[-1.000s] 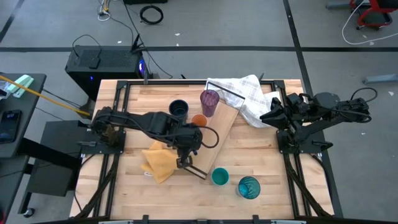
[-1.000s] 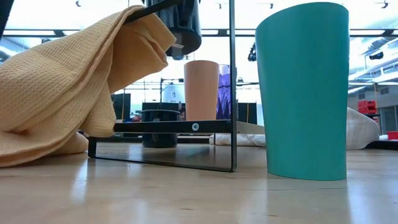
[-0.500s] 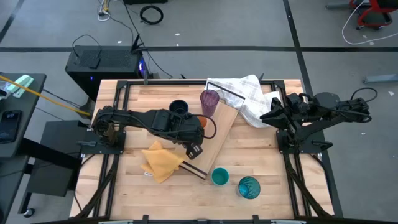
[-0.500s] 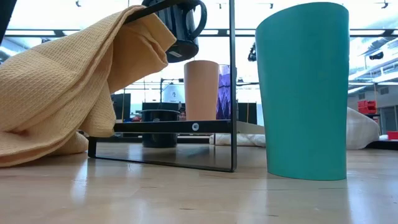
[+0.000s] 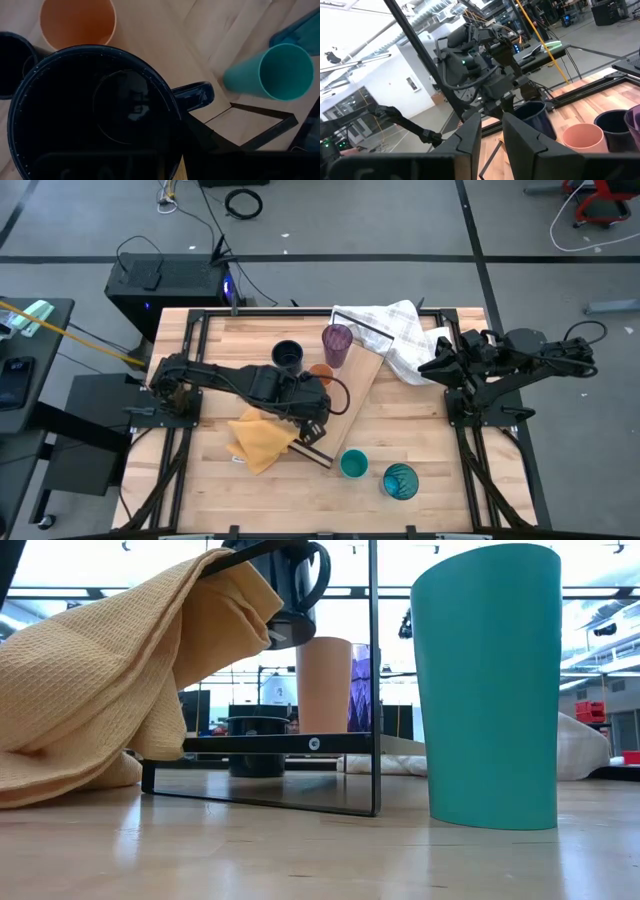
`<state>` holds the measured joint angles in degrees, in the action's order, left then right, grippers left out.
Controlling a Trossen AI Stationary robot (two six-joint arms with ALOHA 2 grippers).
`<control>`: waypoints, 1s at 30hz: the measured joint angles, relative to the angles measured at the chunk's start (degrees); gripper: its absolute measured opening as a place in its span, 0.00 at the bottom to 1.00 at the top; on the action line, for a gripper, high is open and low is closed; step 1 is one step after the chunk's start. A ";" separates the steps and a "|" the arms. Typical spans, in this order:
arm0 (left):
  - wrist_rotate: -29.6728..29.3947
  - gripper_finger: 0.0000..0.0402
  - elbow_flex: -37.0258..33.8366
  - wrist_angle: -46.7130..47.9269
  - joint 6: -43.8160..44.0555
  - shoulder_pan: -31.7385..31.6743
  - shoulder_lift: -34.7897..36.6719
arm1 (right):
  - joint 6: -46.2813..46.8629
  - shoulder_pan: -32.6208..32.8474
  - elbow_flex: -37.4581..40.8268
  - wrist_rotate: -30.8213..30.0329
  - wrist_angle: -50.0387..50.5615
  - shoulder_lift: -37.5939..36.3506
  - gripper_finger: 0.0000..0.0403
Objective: Stack small to large cups/mugs on shelf
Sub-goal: Put the bottom dark blue mug on the shelf
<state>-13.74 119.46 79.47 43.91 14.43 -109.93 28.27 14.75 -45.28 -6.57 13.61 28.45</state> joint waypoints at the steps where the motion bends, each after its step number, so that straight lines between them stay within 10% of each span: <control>1: -0.03 0.08 0.02 -0.13 -0.59 -0.01 0.00 | 0.00 -0.01 0.00 0.00 0.00 0.02 0.22; 30: 1.63 0.08 0.04 1.02 0.91 -0.16 -5.78 | 0.11 -0.01 0.00 0.00 -0.01 -0.05 0.22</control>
<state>-12.11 119.50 80.48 44.82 14.27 -115.71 28.38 14.74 -45.28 -6.57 13.60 28.39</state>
